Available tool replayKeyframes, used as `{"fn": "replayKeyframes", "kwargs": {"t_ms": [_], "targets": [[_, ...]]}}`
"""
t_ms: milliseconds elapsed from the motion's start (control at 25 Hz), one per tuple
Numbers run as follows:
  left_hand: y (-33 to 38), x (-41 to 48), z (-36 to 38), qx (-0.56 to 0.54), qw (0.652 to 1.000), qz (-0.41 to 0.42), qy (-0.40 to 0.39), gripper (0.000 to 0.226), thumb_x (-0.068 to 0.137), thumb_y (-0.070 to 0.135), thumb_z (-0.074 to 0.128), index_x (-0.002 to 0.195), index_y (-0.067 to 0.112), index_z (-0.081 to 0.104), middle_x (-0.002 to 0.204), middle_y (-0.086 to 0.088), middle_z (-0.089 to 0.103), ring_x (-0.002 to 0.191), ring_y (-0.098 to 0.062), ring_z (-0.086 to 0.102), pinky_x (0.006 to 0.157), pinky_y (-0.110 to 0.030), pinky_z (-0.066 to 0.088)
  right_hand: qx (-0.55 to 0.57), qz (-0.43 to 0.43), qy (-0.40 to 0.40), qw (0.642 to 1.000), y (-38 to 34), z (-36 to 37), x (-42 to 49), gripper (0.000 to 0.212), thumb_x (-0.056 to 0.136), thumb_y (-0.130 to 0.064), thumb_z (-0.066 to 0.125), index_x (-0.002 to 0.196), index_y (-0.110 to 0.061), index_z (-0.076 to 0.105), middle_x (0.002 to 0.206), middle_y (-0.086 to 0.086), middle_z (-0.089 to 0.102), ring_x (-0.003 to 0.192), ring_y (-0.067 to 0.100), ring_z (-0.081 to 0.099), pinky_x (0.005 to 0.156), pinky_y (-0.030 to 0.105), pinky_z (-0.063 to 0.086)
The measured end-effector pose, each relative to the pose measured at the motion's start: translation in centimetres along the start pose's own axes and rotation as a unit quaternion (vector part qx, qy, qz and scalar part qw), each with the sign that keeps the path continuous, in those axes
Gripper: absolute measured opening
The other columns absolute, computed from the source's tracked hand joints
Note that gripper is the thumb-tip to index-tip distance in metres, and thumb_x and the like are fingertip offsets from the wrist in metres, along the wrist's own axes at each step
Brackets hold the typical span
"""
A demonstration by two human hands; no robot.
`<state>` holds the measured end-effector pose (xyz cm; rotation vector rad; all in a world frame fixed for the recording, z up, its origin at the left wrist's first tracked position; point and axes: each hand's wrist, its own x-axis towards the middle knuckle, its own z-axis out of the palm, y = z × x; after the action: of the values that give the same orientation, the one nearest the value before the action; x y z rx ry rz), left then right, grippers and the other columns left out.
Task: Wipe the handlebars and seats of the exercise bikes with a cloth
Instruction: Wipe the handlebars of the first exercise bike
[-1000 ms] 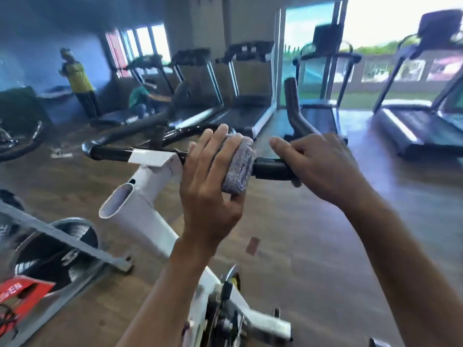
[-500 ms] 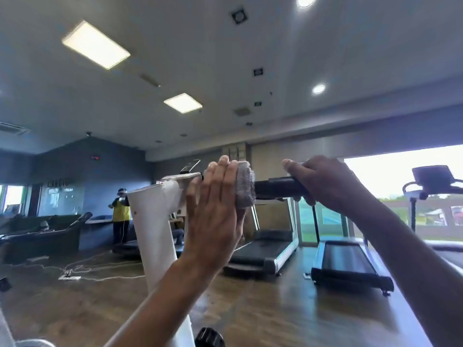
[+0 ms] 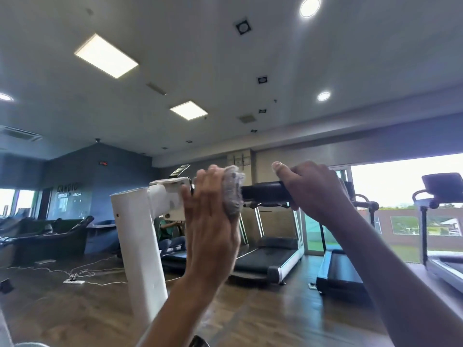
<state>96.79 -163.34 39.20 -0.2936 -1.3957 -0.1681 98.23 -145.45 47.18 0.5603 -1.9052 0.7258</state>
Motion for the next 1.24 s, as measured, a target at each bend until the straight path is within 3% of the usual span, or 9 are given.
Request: {"fn": "replayKeyframes", "kwargs": {"t_ms": [160, 240, 320, 400, 560, 720, 880, 1120, 1240], "targets": [[3.8, 0.6, -0.1, -0.082, 0.996, -0.031, -0.008, 0.051, 0.102, 0.027, 0.043, 0.147, 0.005, 0.041, 0.152, -0.01, 0.041, 0.149, -0.023, 0.025, 0.125, -0.042, 0.012, 0.016, -0.005, -0.004, 1.0, 0.3, 0.5, 0.1, 0.066, 0.098, -0.058, 0.035, 0.049, -0.02, 0.055, 0.071, 0.012, 0.069, 0.076, 0.034, 0.065, 0.08, 0.043, 0.051], [6.3, 0.9, -0.1, -0.085, 0.996, -0.009, -0.017, 0.05, 0.101, 0.027, 0.047, 0.145, 0.003, 0.043, 0.152, -0.011, 0.042, 0.148, -0.024, 0.028, 0.123, -0.044, 0.018, 0.141, -0.001, 0.021, 0.99, 1.3, 0.3, -0.3, 0.065, 0.099, -0.058, 0.04, 0.052, -0.019, 0.06, 0.062, 0.009, 0.066, 0.067, 0.028, 0.066, 0.07, 0.044, 0.055], [6.8, 1.3, -0.5, -0.045, 0.999, 0.005, -0.028, 0.058, 0.102, 0.042, 0.042, 0.145, 0.003, 0.044, 0.154, -0.013, 0.041, 0.148, -0.026, 0.03, 0.122, -0.045, 0.02, 0.289, 0.033, 0.029, 0.956, 2.6, -0.2, -1.1, 0.057, 0.104, -0.05, 0.041, 0.065, -0.019, 0.068, 0.072, 0.007, 0.071, 0.068, 0.016, 0.068, 0.066, 0.031, 0.056], [6.8, 1.9, -1.2, -0.047, 0.998, -0.01, -0.044, 0.069, 0.102, 0.058, 0.027, 0.14, 0.007, 0.051, 0.151, -0.011, 0.046, 0.145, -0.024, 0.035, 0.122, -0.043, 0.021, 0.337, 0.062, 0.015, 0.939, 3.7, -0.3, -2.0, 0.049, 0.106, -0.043, 0.036, 0.079, -0.022, 0.071, 0.088, 0.008, 0.073, 0.073, 0.005, 0.066, 0.067, 0.014, 0.046], [7.5, 3.3, -0.7, -0.037, 0.998, -0.042, -0.004, 0.045, 0.106, 0.041, 0.028, 0.117, 0.012, 0.061, 0.116, -0.003, 0.064, 0.112, -0.022, 0.056, 0.102, -0.044, 0.041, 0.35, 0.084, 0.0, 0.933, 3.9, 0.2, -2.6, 0.045, 0.107, -0.037, 0.035, 0.08, -0.015, 0.063, 0.078, 0.005, 0.06, 0.058, -0.009, 0.054, 0.057, -0.001, 0.036], [8.7, 2.6, 1.7, 0.024, 0.998, -0.049, 0.026, 0.049, 0.106, 0.034, 0.027, 0.135, 0.006, 0.056, 0.135, -0.01, 0.058, 0.13, -0.026, 0.05, 0.116, -0.046, 0.031, 0.39, 0.103, 0.015, 0.915, 3.6, 0.2, -2.6, 0.04, 0.108, -0.032, 0.037, 0.079, -0.013, 0.057, 0.083, 0.007, 0.056, 0.07, 0.008, 0.053, 0.053, 0.002, 0.038], [9.4, 1.8, 2.3, 0.051, 0.996, 0.064, 0.037, 0.045, 0.105, 0.032, 0.037, 0.135, 0.005, 0.056, 0.135, -0.013, 0.057, 0.133, -0.029, 0.045, 0.121, -0.045, 0.023, 0.419, 0.109, 0.005, 0.901, 3.9, 0.4, -2.6, 0.046, 0.107, -0.03, 0.037, 0.101, 0.009, 0.061, 0.103, 0.029, 0.063, 0.078, 0.015, 0.056, 0.056, 0.003, 0.041], [9.2, 1.6, 2.6, 0.046, 0.997, 0.002, 0.055, 0.047, 0.105, 0.033, 0.035, 0.134, 0.001, 0.055, 0.136, -0.015, 0.055, 0.133, -0.03, 0.045, 0.12, -0.048, 0.025, 0.417, 0.118, 0.005, 0.901, 4.1, 0.2, -2.5, 0.043, 0.106, -0.029, 0.04, 0.107, 0.008, 0.062, 0.11, 0.028, 0.061, 0.075, 0.007, 0.054, 0.055, 0.0, 0.037], [11.2, 1.8, 3.2, 0.097, 0.993, 0.063, 0.014, 0.043, 0.102, 0.028, 0.041, 0.133, 0.001, 0.056, 0.133, -0.015, 0.057, 0.13, -0.033, 0.049, 0.12, -0.048, 0.024, 0.438, 0.102, -0.008, 0.893, 4.3, 0.1, -2.4, 0.036, 0.106, -0.023, 0.04, 0.11, -0.001, 0.068, 0.112, 0.018, 0.067, 0.076, -0.004, 0.06, 0.066, 0.004, 0.044]]}}
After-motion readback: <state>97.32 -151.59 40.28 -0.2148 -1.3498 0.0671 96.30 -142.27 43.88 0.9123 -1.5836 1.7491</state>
